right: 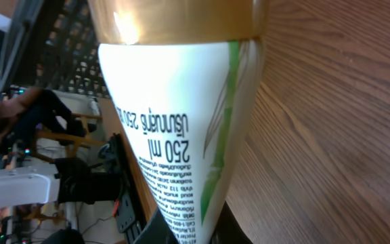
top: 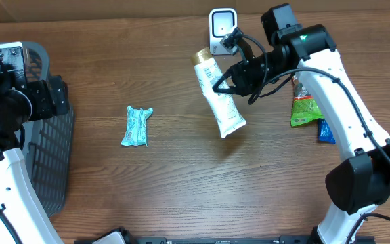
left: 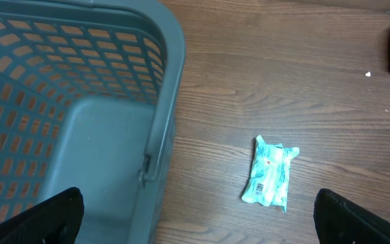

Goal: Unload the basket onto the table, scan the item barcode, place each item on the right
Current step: 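Lift the tube and carry it toward the scanner with the right gripper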

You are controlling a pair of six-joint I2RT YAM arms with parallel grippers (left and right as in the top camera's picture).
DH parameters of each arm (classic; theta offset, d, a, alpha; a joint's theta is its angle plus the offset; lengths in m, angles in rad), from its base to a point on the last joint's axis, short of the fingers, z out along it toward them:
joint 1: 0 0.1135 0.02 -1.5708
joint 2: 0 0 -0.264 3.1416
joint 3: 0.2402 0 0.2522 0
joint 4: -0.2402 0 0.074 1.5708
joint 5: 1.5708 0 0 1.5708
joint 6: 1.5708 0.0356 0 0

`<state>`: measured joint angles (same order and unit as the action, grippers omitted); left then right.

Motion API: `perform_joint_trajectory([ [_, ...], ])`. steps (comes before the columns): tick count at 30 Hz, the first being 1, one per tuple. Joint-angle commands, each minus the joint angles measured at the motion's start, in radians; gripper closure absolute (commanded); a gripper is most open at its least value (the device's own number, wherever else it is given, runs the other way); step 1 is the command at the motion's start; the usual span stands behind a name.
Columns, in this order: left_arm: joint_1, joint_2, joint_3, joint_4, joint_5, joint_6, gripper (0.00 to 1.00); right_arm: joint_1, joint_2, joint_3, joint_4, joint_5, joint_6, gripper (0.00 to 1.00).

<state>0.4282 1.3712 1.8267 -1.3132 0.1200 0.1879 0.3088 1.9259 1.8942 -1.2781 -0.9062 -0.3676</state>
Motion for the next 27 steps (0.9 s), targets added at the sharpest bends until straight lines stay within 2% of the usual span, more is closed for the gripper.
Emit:
perform_joint_trajectory([
  [1, 0.003, 0.003, 0.013, 0.001, 0.007, 0.018, 0.00, -0.055, -0.010, 0.018, -0.005, -0.143, -0.093, 0.96],
  [8, 0.003, 0.003, 0.013, 0.001, 0.007, 0.018, 0.00, -0.101, -0.010, 0.018, -0.004, -0.142, 0.010, 0.96],
  [14, 0.003, 0.003, 0.013, 0.001, 0.007, 0.018, 0.00, -0.102, -0.010, 0.017, 0.032, -0.074, 0.185, 0.96],
  [18, 0.003, 0.003, 0.013, 0.001, 0.007, 0.018, 0.00, -0.102, -0.010, 0.017, 0.055, -0.074, 0.236, 0.96],
  [27, 0.003, 0.003, 0.013, 0.001, 0.007, 0.018, 0.00, -0.101, -0.010, 0.017, 0.055, -0.075, 0.238, 0.96],
])
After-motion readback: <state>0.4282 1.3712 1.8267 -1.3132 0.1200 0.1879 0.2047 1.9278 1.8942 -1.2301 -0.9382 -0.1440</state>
